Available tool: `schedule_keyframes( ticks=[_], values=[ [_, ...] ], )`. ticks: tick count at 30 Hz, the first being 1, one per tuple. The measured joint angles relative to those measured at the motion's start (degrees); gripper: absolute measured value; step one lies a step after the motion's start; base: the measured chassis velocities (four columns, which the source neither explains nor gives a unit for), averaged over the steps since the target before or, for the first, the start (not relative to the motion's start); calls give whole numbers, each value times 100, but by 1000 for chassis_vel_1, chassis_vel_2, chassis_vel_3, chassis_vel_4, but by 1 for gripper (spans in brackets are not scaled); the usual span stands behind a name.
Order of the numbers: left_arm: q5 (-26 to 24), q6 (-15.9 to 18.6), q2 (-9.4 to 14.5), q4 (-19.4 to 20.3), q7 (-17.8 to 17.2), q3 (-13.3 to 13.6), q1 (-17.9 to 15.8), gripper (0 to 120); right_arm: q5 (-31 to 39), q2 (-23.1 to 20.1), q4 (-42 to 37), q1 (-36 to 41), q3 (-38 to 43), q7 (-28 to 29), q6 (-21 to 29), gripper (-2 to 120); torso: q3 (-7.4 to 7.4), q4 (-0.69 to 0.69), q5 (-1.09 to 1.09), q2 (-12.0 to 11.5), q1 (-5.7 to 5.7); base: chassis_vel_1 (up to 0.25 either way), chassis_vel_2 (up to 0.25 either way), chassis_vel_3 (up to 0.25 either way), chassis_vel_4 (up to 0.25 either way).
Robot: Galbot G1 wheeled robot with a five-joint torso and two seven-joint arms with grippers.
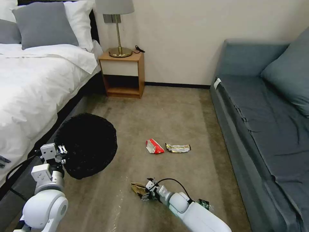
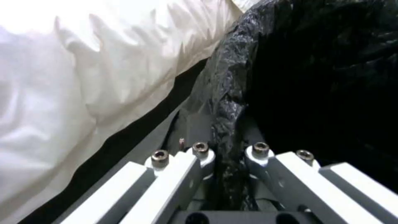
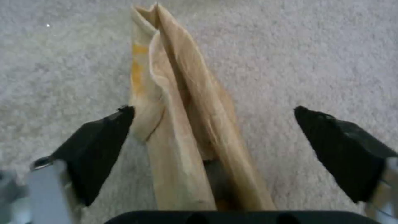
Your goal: Pick up the trash bin, then pick up the garbage on the floor and place it into the trash bin.
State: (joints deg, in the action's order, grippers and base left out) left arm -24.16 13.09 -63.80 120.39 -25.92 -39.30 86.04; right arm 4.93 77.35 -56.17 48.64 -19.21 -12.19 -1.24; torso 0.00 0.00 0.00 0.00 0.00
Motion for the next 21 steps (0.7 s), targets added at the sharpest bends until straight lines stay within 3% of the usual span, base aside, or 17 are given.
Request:
schedule_keyframes(
  ticks=[5, 7, 10, 21],
  values=[
    [13, -47, -14, -53, 2, -5, 13, 3, -93, 56, 94, 19, 63, -40, -7, 83, 0, 0, 0, 0, 0, 0, 0, 0, 0],
    [20, -72, -15, -67, 6, -26, 32, 3, -215, 92, 155, 57, 114, -85, -45, 71, 0, 0, 0, 0, 0, 0, 0, 0, 0],
    [23, -94, -15, -73, 7, -48, 51, 3, -256, 107, 173, 88, 142, -116, -62, 65, 0, 0, 0, 0, 0, 0, 0, 0, 0],
    [27, -192, -41, -90, 23, -70, 157, 3, -424, 162, 227, 214, 297, -220, -166, 23, 0, 0, 0, 0, 0, 0, 0, 0, 0]
  ],
)
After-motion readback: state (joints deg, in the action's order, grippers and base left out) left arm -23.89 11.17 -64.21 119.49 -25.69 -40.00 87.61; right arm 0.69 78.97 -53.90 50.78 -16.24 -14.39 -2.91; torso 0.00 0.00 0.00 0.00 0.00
